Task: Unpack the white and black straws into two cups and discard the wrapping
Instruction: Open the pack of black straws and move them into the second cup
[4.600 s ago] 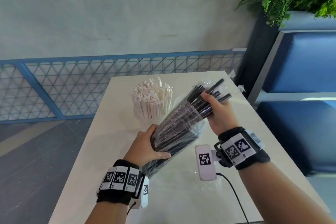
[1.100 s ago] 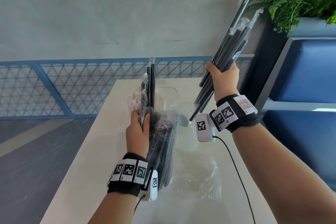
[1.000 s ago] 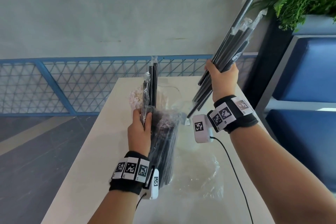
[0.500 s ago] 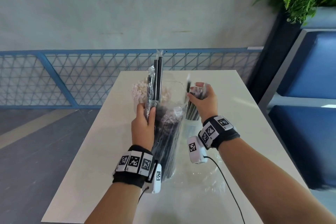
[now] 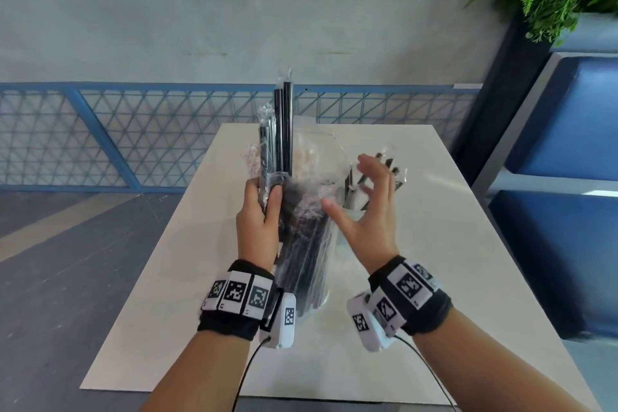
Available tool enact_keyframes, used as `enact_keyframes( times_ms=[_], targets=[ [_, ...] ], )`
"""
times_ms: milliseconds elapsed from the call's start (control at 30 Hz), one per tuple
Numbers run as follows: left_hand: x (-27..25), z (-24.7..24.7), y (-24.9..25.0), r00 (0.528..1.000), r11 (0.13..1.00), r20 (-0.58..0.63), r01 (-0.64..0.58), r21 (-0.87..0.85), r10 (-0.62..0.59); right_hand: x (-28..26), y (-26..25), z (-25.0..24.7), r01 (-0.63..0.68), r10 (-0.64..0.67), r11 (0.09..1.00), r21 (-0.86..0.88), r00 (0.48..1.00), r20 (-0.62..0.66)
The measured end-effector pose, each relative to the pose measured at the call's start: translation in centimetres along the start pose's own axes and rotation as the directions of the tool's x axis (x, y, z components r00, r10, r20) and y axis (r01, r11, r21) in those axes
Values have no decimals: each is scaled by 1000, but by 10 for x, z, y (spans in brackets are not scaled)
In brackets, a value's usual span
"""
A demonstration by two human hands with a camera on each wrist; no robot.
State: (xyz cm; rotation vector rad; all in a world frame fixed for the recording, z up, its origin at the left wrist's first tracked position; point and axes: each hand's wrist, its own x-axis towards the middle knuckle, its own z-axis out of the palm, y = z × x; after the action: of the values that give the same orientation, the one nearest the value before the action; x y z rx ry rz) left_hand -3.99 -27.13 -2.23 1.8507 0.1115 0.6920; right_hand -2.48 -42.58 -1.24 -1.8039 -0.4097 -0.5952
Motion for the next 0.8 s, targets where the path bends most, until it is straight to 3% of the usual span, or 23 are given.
enact_keyframes(
  times_ms=[133, 233, 333, 433, 633, 800],
  targets=[
    [-9, -8, -4, 997, 980, 70, 39, -197, -26, -22, -3, 9, -253, 217, 962, 104, 938, 271],
    [-16, -17, -12, 969, 928, 243, 135, -347, -50, -27, -1, 13, -263, 221, 962, 72, 906, 360],
    [-19, -25, -20, 911, 885, 408, 237, -402, -59, -32, 0, 15, -259, 226, 966, 22, 879, 420],
    [-23, -30, -22, 866, 886, 487, 308, -345, -112, -39, -3, 19, -252, 243, 967, -42, 856, 457],
    [-30, -34, -33, 847, 923, 491, 334, -193, -204, -52, 2, 28, -226, 277, 960, -163, 844, 459],
    [-37, -35, -44, 817, 919, 508, 378, -115, -272, -57, 4, 39, -83, 244, 942, -325, 836, 492]
  ],
)
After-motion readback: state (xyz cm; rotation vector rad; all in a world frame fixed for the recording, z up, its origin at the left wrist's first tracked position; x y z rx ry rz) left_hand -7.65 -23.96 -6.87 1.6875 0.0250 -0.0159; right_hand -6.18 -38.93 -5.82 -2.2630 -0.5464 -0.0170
